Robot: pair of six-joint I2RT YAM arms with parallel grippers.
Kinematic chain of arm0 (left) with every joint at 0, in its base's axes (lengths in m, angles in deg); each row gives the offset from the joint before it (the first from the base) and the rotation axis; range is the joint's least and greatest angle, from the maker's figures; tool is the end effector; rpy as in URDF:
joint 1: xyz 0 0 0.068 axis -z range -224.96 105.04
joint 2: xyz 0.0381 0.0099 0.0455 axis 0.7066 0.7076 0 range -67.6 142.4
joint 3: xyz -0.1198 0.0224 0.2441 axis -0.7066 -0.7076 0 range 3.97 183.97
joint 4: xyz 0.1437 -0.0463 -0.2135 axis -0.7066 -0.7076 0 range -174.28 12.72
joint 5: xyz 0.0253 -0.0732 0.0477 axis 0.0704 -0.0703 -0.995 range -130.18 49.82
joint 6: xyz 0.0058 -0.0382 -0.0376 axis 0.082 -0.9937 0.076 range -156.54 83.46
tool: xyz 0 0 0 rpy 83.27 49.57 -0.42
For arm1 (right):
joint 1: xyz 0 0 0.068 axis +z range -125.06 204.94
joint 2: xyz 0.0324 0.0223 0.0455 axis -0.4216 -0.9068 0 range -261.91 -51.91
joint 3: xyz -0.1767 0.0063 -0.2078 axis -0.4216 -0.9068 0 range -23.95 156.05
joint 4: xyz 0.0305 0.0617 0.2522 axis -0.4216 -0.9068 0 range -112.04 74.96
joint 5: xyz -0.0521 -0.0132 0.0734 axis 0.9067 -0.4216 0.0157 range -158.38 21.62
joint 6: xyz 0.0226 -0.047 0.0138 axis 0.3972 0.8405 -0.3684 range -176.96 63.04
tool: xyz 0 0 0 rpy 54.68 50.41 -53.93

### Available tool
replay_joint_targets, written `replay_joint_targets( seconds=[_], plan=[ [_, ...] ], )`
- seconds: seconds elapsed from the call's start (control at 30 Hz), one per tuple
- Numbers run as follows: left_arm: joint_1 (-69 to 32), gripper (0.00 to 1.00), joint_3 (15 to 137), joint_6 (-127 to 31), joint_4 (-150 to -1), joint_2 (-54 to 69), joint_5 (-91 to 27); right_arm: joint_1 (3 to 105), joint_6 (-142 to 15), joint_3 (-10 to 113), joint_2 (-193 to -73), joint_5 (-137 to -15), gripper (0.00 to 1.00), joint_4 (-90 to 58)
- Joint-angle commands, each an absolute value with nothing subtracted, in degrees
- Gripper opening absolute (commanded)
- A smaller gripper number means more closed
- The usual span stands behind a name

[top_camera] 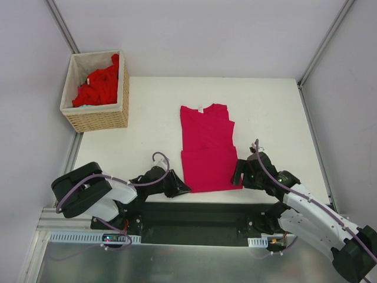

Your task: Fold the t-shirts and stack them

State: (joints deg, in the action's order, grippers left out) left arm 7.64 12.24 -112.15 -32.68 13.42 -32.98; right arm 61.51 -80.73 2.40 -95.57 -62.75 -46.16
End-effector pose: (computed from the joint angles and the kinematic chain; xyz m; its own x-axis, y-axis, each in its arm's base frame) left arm 0.1211 -0.1657 0.1065 -0.8996 -0.4055 -0.1619 -0.0649 0.4909 -0.8688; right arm 0.1252 0.0886 0.1983 -0.7678 -0.0702 -0.6368 -0.2527 0.9466 0.2003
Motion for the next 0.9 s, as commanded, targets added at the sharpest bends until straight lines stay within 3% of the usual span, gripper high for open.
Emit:
replay_joint_targets(
  seconds=[0.0,0.23,0.87],
  plan=[
    [6.5,0.20,11.6,-109.1,-40.6,16.0,-35.3,61.5,-80.3,3.9,-94.8,-62.7,0.78,-46.9],
    [6.3,0.00,11.1,-109.1,-40.7,14.9,-34.9,61.6,-81.6,2.3,-93.8,-63.1,0.78,-46.2],
    [6.1,0.00,10.6,-108.1,-46.5,8.1,-36.9,61.3,-88.1,-9.1,-92.9,-69.5,0.74,-34.8]
  ],
)
